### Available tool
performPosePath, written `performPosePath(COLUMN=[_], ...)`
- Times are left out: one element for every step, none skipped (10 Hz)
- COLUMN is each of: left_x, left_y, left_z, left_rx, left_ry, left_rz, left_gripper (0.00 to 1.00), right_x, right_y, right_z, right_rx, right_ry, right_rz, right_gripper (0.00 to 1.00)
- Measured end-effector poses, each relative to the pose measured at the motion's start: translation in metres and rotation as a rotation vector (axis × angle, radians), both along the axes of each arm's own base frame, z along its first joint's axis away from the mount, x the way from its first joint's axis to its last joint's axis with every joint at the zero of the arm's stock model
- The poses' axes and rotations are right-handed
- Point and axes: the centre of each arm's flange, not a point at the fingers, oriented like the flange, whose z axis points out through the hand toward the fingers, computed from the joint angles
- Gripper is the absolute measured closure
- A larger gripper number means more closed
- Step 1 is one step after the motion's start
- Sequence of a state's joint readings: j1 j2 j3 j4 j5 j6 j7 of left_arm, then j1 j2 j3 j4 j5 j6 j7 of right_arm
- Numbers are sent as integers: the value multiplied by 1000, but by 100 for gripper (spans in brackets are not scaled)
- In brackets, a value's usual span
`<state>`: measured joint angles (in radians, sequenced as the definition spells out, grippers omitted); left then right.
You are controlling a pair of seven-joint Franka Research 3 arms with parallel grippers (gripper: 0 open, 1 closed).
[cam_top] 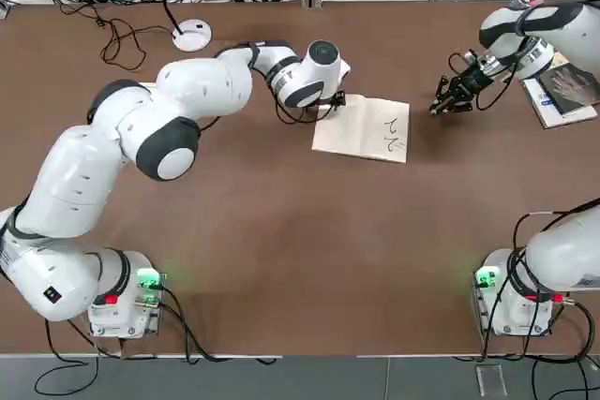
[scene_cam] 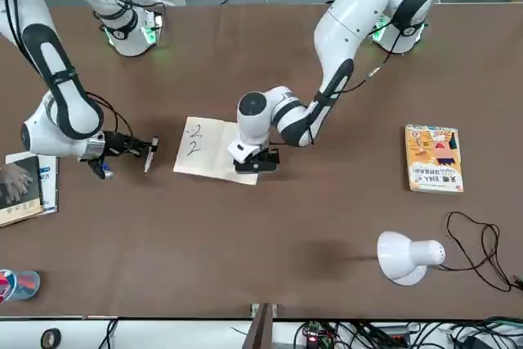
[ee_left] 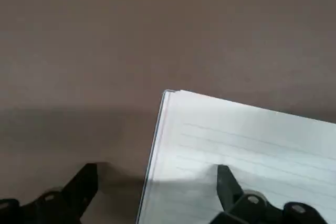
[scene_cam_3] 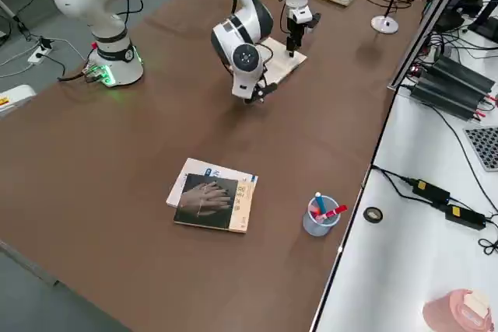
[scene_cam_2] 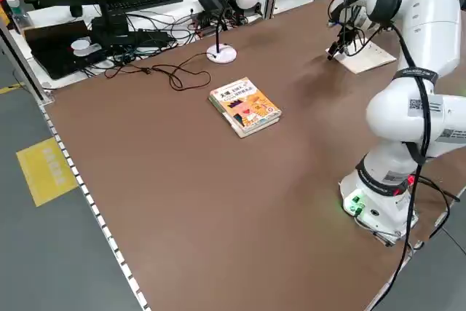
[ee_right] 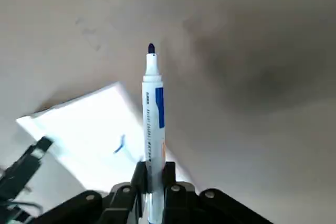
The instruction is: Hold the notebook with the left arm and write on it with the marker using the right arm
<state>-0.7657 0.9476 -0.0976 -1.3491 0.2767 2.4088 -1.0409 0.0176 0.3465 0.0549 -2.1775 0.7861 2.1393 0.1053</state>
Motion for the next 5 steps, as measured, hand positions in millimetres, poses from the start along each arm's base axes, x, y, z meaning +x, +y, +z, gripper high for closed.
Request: performPosePath(left_x=[0, 0, 0, 0, 0], left_y=[0, 0, 0, 0, 0], left_z=[0, 0, 0, 0, 0], left_rx=[0, 0, 0, 0, 0], left_ry=[0, 0, 0, 0, 0], left_rz=[0, 0, 0, 0, 0], left_gripper=[0, 0, 0, 0, 0], right_x=[0, 1, 1, 0, -1], right_y=[9, 16, 21, 23, 26], right_z=[7, 13, 16, 18, 18], right_rx=[8, 19, 38, 64, 96], right_ry=[8, 13, 18, 30, 53], right_rz=[-17, -37, -58, -81, -104], right_gripper=[83, 83, 83, 83, 83])
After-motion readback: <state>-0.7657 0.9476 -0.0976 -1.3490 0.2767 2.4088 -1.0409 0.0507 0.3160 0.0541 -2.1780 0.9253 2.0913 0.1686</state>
